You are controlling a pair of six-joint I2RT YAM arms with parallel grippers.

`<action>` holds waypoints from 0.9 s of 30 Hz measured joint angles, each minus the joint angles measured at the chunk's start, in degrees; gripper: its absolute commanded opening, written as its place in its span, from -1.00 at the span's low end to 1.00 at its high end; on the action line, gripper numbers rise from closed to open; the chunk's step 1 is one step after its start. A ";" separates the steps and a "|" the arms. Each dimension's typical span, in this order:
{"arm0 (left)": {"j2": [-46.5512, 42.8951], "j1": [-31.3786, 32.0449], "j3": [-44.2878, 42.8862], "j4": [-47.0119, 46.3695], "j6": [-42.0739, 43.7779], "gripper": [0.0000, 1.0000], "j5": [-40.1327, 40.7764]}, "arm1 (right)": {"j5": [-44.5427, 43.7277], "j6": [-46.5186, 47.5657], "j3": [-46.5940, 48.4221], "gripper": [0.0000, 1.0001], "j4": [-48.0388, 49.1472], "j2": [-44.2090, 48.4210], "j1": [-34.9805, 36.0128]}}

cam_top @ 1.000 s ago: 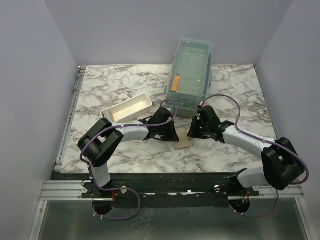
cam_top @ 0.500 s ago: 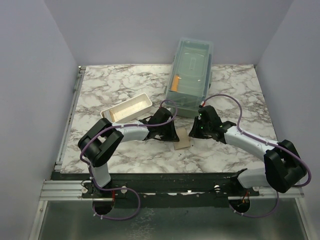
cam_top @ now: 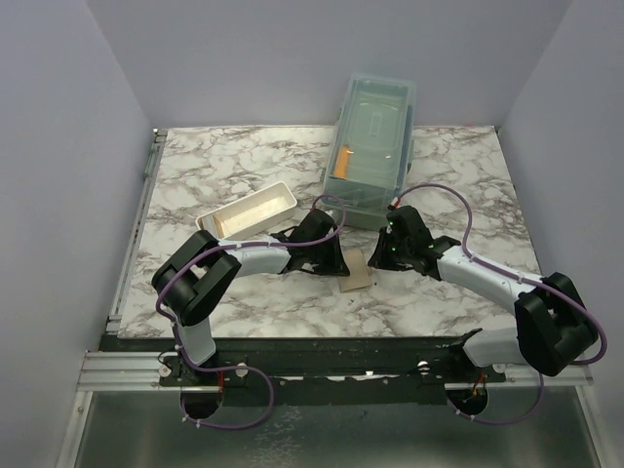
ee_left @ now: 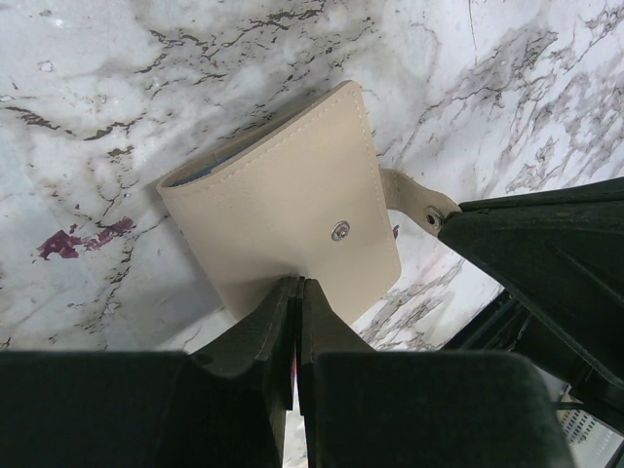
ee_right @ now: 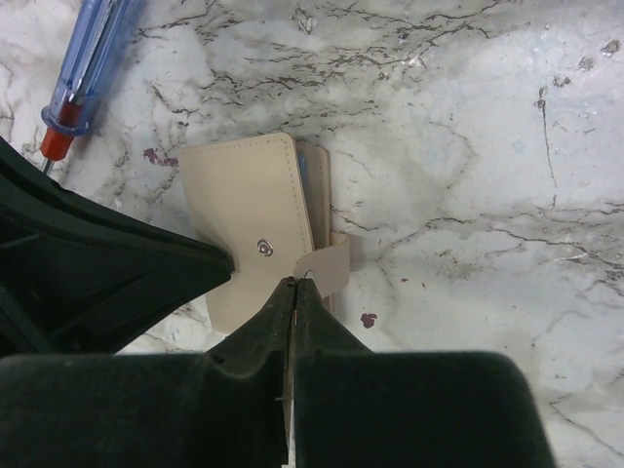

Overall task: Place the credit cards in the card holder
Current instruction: Close the card holder at the center of the board.

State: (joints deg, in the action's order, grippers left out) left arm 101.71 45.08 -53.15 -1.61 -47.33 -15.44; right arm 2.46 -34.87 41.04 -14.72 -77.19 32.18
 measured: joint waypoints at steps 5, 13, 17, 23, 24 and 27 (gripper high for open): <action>0.00 0.00 0.00 -0.02 0.00 -0.85 0.00 | 0.28 -0.04 0.00 -0.99 0.11 -0.04 0.00; 0.00 0.00 0.00 -0.02 0.00 -0.90 -0.17 | 3.48 -0.11 -0.35 -0.99 4.17 -2.86 0.00; 0.00 0.00 0.00 -0.04 0.00 -0.90 -0.22 | 4.66 -0.24 -0.48 -1.00 5.66 -5.03 0.00; 0.00 0.00 0.00 -0.04 0.00 -0.91 -0.28 | 5.68 -0.26 -0.61 -0.99 6.23 -6.08 0.35; 0.00 0.00 0.00 -0.04 0.00 -0.91 -0.31 | 5.97 -0.24 -0.61 -0.99 6.32 -6.19 0.39; 0.04 0.00 0.00 -0.07 0.00 -0.92 -0.42 | 6.84 -0.22 -0.72 -0.99 6.99 -6.47 0.39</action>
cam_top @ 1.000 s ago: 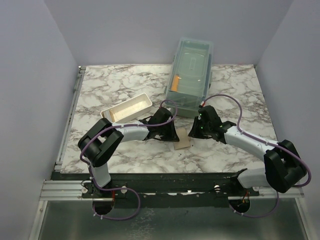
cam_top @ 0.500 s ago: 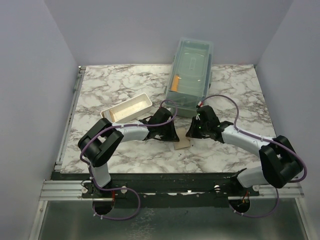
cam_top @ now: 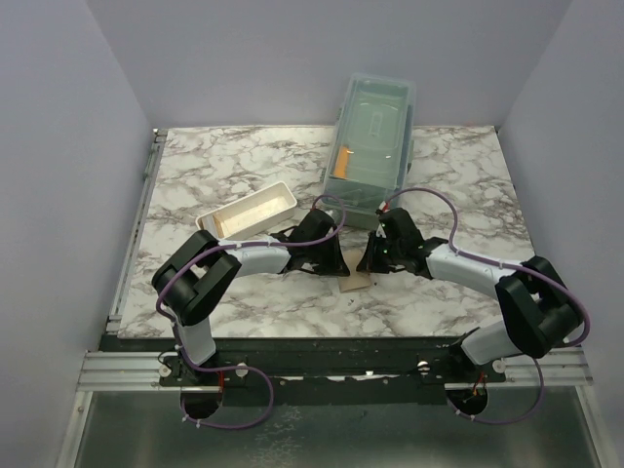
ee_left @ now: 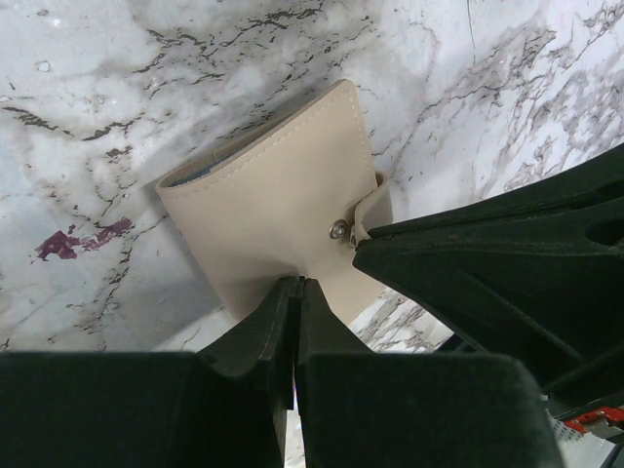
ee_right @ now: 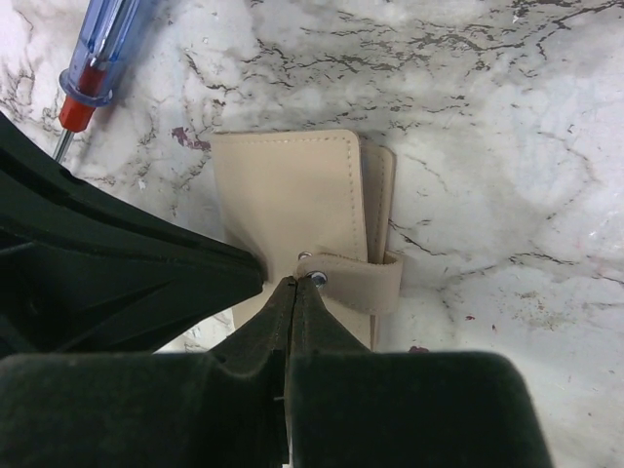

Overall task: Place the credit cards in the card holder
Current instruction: Close the card holder at the center of the board.

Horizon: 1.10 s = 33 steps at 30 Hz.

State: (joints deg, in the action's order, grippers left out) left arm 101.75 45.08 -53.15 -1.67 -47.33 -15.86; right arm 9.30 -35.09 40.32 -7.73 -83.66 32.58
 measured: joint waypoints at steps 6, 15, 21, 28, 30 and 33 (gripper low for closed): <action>0.04 0.00 0.00 -0.04 0.00 -0.93 -0.11 | 0.81 0.00 -0.44 -0.99 1.55 -0.15 0.00; 0.04 0.00 0.00 -0.11 0.00 -0.96 -0.13 | 1.11 0.02 -0.52 -0.99 2.73 -1.11 0.17; 0.04 0.00 0.00 -0.13 0.02 -0.97 -0.15 | 1.14 -0.02 -0.52 -0.99 3.58 -1.73 0.44; 0.04 0.00 0.00 -0.15 0.02 -1.00 -0.15 | 1.11 -0.87 -0.98 -0.99 5.70 -2.71 0.81; 0.04 0.00 0.00 -0.15 0.04 -1.00 -0.15 | 1.09 -1.05 -1.51 -1.00 7.10 -2.93 0.87; 0.04 0.00 0.02 -0.15 0.04 -1.00 -0.15 | 1.09 -1.64 -2.58 -0.99 9.92 -3.21 0.90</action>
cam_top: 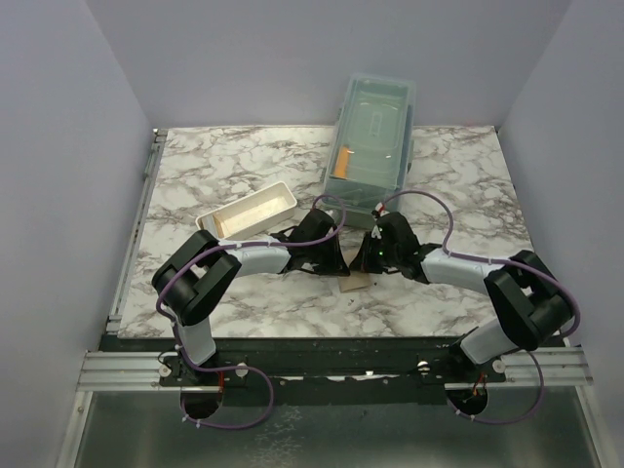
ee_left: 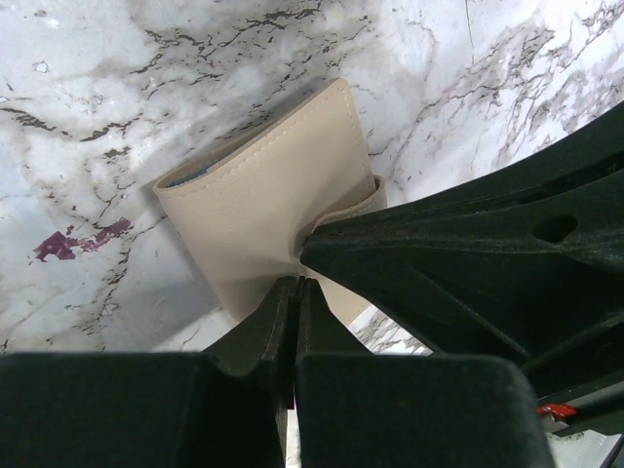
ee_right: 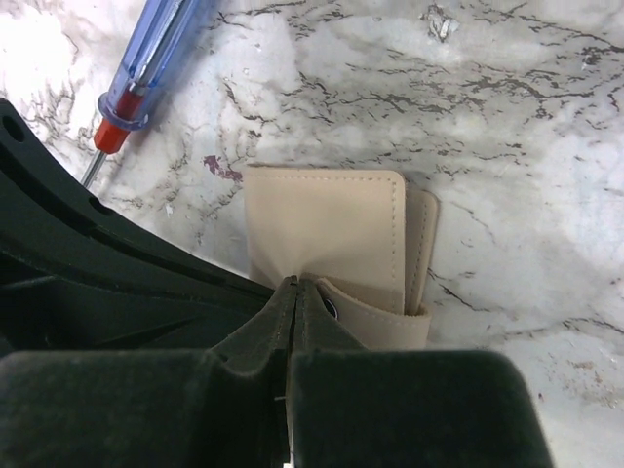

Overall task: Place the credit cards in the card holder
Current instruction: Close the card holder at the center of the board.

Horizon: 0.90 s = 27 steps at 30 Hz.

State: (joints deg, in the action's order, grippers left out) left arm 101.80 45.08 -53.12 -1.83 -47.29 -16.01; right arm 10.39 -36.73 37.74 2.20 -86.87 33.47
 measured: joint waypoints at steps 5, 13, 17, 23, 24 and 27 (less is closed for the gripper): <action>0.00 0.00 0.00 0.00 0.02 -1.00 0.00 | 0.33 -1.68 -2.93 -0.99 6.29 -0.17 -0.20; 0.00 0.00 0.04 -0.17 0.26 -1.00 0.02 | 8.35 -10.84 -11.91 -1.00 21.20 -0.59 -6.32; 0.00 0.00 0.11 -0.20 0.39 -1.00 0.02 | 13.18 -15.02 -15.13 -0.99 30.97 -4.07 -8.59; -0.02 0.00 0.22 -0.24 0.44 -1.00 0.02 | 21.86 -22.40 -19.37 -0.99 51.80 -15.56 -12.00; -0.07 0.00 0.28 -0.31 0.44 -1.00 0.02 | 23.71 -24.30 -20.20 -0.99 57.55 -18.62 -12.72; -0.37 0.00 0.59 -0.31 0.46 -1.00 0.04 | 28.35 -29.03 -22.36 -0.99 72.50 -26.80 -15.04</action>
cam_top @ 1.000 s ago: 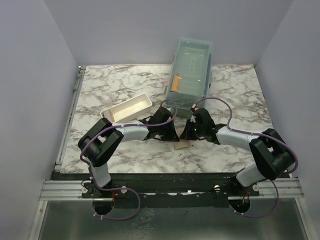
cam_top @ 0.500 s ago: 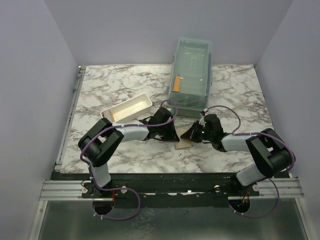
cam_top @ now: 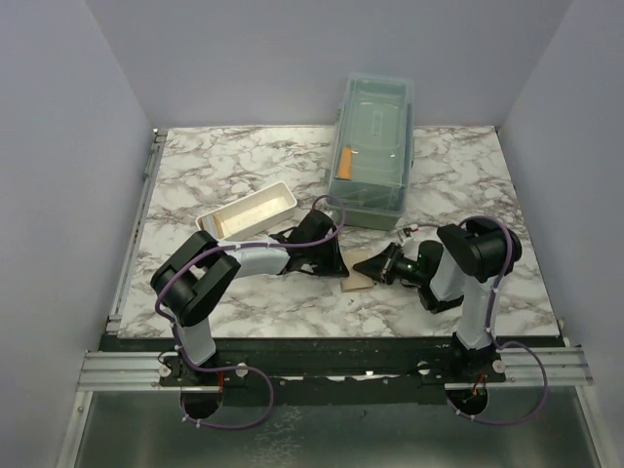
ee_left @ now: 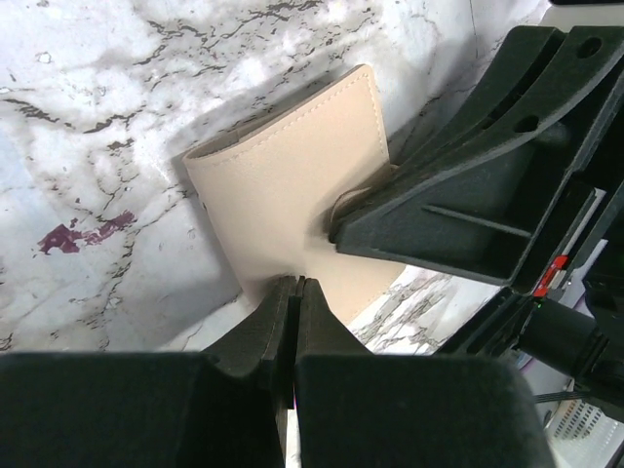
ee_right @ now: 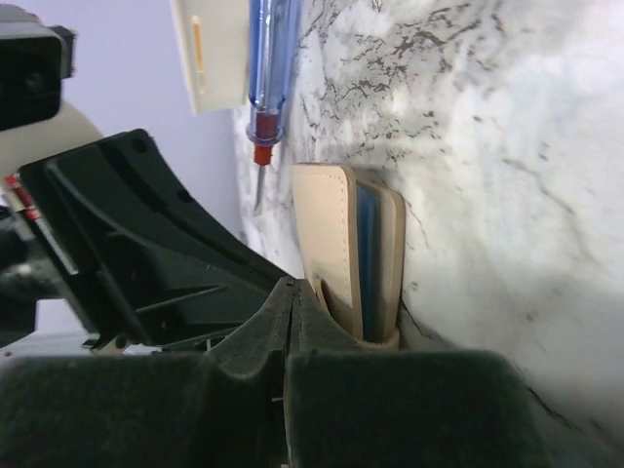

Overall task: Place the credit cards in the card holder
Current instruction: Close the card holder at the center of the board.

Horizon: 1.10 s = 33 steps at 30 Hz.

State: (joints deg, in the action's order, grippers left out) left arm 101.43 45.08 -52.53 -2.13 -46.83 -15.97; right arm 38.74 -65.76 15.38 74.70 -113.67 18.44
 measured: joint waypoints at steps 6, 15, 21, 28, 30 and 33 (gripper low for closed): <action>-0.31 0.00 0.20 0.35 0.35 -1.00 0.00 | 3.50 -6.60 -1.90 -0.99 11.74 -6.27 -2.95; -0.57 0.04 -0.33 1.95 1.07 -1.00 0.00 | 0.85 -4.28 0.35 -0.99 -4.63 2.78 -3.39; -0.61 0.07 -1.25 3.78 1.46 -1.00 0.00 | -4.13 -2.34 2.62 -0.99 -16.00 7.02 -1.46; -1.07 0.04 -1.42 5.09 1.86 -0.81 0.11 | -9.18 -1.31 2.60 -0.99 -16.79 8.81 1.57; -1.03 0.04 -1.97 5.64 1.97 -0.66 -0.13 | -10.91 -0.46 2.67 -0.99 -17.57 10.16 2.43; -0.98 0.07 -3.26 5.57 1.57 -0.59 -1.07 | -13.18 0.68 2.56 -0.99 -19.23 11.96 3.34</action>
State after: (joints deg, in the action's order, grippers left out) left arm 100.44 45.15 -55.79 3.44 -45.25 -17.04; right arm 25.56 -65.08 17.93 55.46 -101.71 21.78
